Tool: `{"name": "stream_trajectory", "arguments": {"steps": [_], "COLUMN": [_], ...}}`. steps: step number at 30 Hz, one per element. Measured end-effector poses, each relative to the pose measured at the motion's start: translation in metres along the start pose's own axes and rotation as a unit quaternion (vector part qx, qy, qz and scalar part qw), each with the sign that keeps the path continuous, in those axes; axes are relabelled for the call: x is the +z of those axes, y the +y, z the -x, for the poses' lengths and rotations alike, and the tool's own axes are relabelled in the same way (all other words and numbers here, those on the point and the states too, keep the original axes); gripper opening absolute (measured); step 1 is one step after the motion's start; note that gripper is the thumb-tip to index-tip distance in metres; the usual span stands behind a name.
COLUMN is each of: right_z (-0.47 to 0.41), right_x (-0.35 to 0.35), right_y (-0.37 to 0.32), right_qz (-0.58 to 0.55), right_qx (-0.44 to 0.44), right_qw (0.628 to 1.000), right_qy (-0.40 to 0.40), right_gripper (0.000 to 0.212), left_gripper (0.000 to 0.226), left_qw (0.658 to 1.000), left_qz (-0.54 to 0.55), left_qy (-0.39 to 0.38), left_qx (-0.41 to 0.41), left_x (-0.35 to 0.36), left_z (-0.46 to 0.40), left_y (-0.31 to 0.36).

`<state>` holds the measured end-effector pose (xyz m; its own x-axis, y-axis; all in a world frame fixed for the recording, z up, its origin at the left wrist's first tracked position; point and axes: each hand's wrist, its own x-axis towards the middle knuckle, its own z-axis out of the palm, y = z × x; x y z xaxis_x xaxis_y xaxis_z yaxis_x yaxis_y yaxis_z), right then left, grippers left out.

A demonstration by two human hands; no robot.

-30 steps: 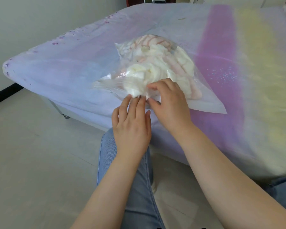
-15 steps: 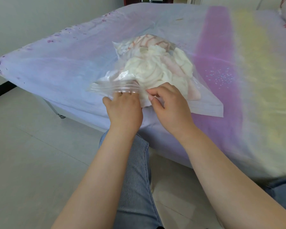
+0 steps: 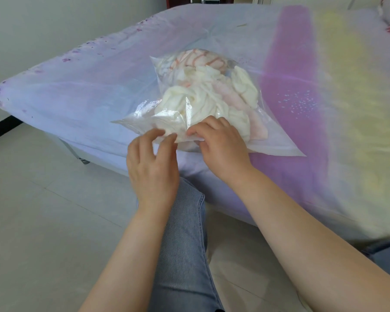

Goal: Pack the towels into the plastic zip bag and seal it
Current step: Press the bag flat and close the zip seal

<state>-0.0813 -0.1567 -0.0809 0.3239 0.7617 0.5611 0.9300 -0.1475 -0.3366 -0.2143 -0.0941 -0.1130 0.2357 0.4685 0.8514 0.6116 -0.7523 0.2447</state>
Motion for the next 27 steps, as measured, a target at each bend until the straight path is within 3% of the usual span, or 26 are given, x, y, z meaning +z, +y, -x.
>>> {"name": "stream_trajectory", "arguments": {"steps": [1,3,5,8,11,14,17,19,22,25,27], "right_z": [0.001,0.003,0.006,0.013,0.023,0.031,0.038,0.043,0.047,0.049,0.052], "right_x": [0.001,0.001,0.003,0.005,0.005,0.002,-0.004,-0.006,-0.005,-0.002,0.0], "right_y": [0.001,0.002,0.001,-0.004,-0.006,0.004,0.012,0.02,0.032,0.034,0.031], "right_qz": [-0.008,-0.026,-0.042,-0.044,-0.059,-0.126,-0.164,-0.109,-0.021,0.003,0.0], "right_qx": [-0.002,0.003,0.017,0.023,0.039,0.094,0.144,0.16,0.154,0.12,0.108], "right_qw": [1.0,1.0,0.999,0.998,0.996,0.988,0.976,0.981,0.986,0.99,0.991], "right_qy": [0.006,0.017,0.027,0.035,0.05,0.012,-0.002,0.022,0.062,0.076,0.075], "right_gripper": [0.035,0.034,0.028,0.024,0.014,0.018,0.039,0.043,0.034,0.04,0.045], "left_gripper": [0.008,0.021,0.038,0.051,0.073,0.067,0.044,0.031,0.026,0.037,0.042], "left_qw": [0.998,0.974,0.909,0.789,0.688,0.623,0.628,0.646,0.713,0.801,0.806], "left_qz": [0.045,0.147,0.25,0.401,0.438,0.473,0.473,0.457,0.399,0.327,0.325], "left_qy": [0.001,-0.095,-0.225,-0.306,-0.411,-0.446,-0.407,-0.398,-0.386,-0.358,-0.354], "left_qx": [-0.033,-0.144,-0.245,-0.35,-0.408,-0.434,-0.465,-0.463,-0.428,-0.351,-0.345], "left_x": [-0.004,-0.013,-0.015,-0.007,0.003,0.013,0.018,0.019,0.022,0.024,0.024], "left_z": [0.009,0.021,0.019,-0.006,-0.027,-0.026,-0.023,-0.023,-0.022,-0.019,-0.019], "left_y": [0.004,0.018,0.032,0.042,0.046,0.052,0.057,0.059,0.062,0.063,0.066]}}
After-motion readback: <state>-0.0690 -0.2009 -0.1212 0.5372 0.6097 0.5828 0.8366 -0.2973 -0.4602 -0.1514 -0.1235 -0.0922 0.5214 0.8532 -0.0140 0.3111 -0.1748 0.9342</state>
